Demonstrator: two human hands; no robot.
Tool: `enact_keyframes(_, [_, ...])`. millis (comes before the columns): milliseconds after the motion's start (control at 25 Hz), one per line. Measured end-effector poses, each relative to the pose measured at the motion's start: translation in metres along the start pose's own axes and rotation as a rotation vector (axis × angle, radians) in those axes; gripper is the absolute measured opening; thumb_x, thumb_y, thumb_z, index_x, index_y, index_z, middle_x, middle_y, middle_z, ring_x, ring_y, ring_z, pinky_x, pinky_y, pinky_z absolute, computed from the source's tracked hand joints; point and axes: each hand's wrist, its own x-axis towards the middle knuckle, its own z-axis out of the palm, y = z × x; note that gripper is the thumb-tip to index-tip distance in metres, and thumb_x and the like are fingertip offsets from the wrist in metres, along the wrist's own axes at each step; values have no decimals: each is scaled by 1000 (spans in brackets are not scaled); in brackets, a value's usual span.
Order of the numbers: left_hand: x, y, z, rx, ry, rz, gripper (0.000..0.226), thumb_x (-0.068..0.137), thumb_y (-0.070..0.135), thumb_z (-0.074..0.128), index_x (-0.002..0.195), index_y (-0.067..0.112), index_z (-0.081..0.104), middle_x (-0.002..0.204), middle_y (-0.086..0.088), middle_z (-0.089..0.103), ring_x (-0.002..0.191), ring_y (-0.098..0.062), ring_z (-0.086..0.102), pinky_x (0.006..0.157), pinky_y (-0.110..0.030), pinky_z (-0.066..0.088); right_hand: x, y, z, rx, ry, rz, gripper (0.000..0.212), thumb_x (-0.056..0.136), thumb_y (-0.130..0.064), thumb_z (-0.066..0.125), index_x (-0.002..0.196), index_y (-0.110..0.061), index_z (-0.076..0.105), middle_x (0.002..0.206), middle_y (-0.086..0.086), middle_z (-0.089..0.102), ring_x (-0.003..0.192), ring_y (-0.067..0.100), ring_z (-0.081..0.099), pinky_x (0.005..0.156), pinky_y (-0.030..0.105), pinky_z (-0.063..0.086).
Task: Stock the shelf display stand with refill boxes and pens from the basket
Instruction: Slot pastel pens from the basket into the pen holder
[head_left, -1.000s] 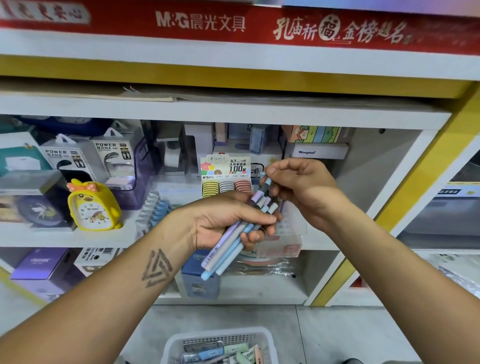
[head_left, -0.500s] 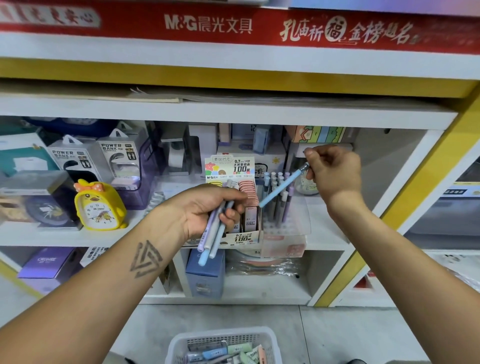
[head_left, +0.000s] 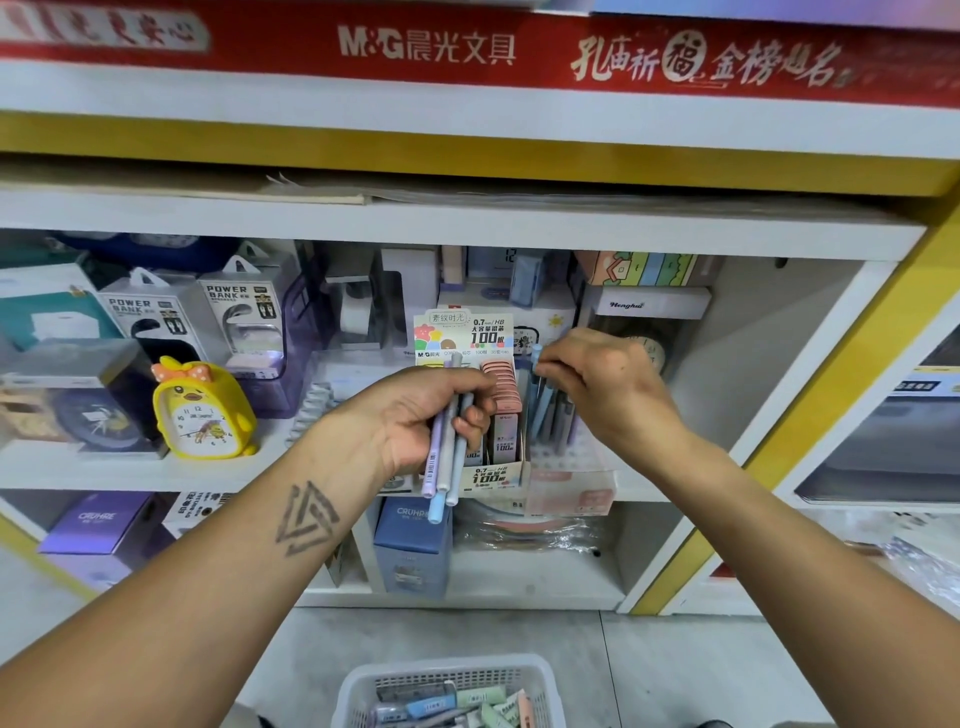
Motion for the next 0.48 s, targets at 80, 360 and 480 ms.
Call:
enact_keyframes(80, [0,0,0,-6,4,5,13,95,7,56,82,7,55,61,-7,50,40,-9,42,33,-15,34,-1,-2,1,-24,9,-30,13,93,-9,69,94,3,74,86,14,68,76,31,64,67,41,51])
enact_keyframes(360, [-3,0,1,-13,-19,13,8,90,4,58,83,5,57,65,-9,52,43,-11,46,36,-16,37,-2,-5,2,47,-96,25,13,95,-11,66,103,-2,70,90,11,69,81,27,65,70,36,49])
enact_keyframes(480, [-8,1,4,-77,-84,12,5,84,-2,54,81,0,57,73,-15,57,52,-17,52,44,-20,43,-1,-1,4,88,-141,216,10,99,-14,58,108,-10,60,93,9,69,85,22,66,72,40,54])
